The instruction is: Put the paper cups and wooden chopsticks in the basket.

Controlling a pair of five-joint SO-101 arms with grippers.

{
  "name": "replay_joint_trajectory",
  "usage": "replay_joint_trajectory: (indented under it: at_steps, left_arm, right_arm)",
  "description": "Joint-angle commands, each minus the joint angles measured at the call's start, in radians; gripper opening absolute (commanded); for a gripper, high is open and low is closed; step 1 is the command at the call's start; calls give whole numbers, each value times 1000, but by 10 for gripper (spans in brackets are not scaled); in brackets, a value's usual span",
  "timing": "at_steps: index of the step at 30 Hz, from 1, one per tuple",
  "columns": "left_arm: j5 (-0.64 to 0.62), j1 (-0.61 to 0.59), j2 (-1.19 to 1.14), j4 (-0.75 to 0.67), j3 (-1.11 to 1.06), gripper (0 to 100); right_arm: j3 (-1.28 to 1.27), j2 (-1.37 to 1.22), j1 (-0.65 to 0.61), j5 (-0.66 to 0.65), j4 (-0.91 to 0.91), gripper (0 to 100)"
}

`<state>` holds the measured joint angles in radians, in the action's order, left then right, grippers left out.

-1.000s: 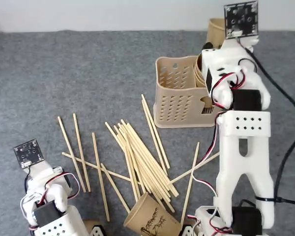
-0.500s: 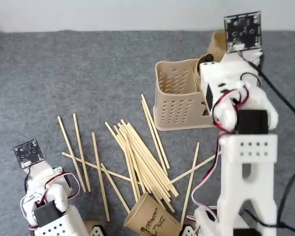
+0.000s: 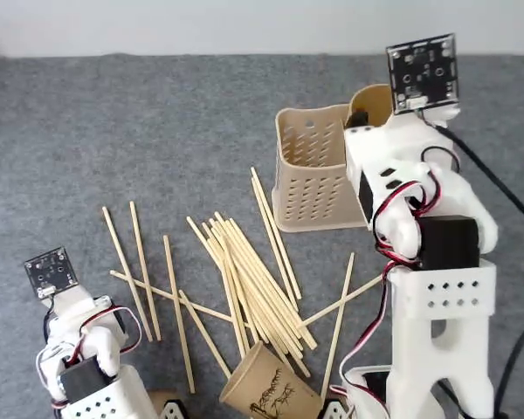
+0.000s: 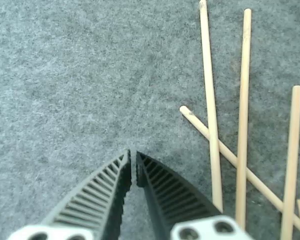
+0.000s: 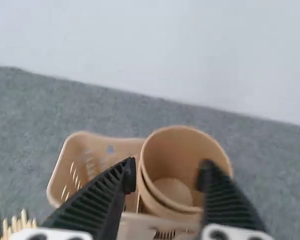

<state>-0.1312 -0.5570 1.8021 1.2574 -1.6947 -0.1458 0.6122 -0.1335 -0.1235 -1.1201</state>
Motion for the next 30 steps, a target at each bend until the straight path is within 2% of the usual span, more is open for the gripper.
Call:
replay_joint_trajectory:
  at_steps: [1,9,13,22,30]
  left_arm:
    - [0,-5,14,-3,12,17]
    - [0,-5,14,-3,12,17]
    - [0,-5,14,-3,12,17]
    - [0,-5,14,-3,12,17]
    - [0,-5,14,-3,12,17]
  right_arm:
    - [12,44,-51,-3,-160,41]
    - [11,41,-206,-2,-547,223]
    - [5,33,-315,69,-668,234]
    - [-155,-21,-581,219,-673,234]
    - [-166,-174,-777,305,-673,234]
